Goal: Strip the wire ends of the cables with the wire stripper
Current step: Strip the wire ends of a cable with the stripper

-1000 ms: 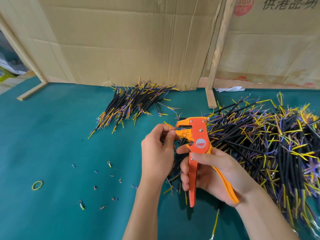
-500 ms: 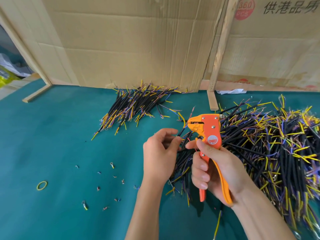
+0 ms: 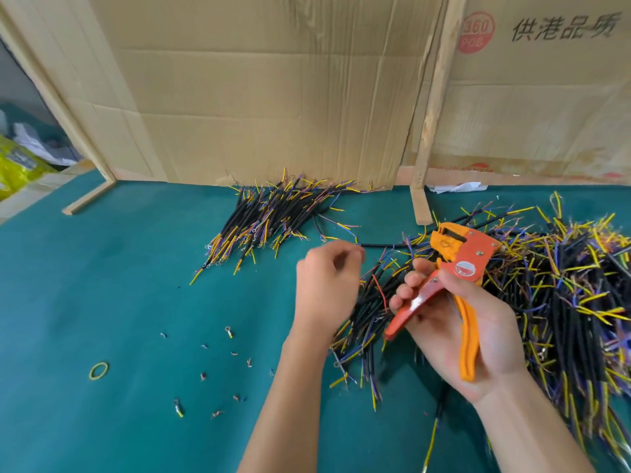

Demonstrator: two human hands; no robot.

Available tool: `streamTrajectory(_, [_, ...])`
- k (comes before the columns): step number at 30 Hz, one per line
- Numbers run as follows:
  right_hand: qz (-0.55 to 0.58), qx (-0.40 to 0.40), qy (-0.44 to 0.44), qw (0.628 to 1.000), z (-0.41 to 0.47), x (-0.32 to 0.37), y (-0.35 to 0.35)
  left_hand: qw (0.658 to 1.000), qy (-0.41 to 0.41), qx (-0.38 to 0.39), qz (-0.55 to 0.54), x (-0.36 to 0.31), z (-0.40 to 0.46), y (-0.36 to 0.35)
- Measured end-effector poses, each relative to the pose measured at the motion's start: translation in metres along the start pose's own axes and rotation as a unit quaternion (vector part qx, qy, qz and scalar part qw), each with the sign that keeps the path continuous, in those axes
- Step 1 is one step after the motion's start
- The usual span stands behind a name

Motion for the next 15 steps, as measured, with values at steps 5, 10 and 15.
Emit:
streamTrajectory(5, [0.013, -0.023, -0.020, 0.999, -0.001, -0.006, -0.004, 0.971, 0.070, 0.048, 0.222, 0.040, 0.063, -0.008])
streamTrajectory(10, [0.000, -0.033, -0.032, 0.999, 0.001, -0.010, -0.004, 0.948, 0.085, 0.098, 0.290, 0.063, 0.088, -0.006])
streamTrajectory(15, [-0.015, -0.029, -0.038, 0.999, 0.003, -0.010, -0.003, 0.962, 0.127, 0.025, 0.242, 0.060, 0.082, 0.016])
Point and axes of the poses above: each hand's wrist, its own z-axis towards the middle knuckle, its own y-axis out of the back of the hand, x = y × z, the point moved 4 cm from there along z, towards the middle knuckle, and after that the axes turned 11 degrees about -y, right-handed, at the moved point
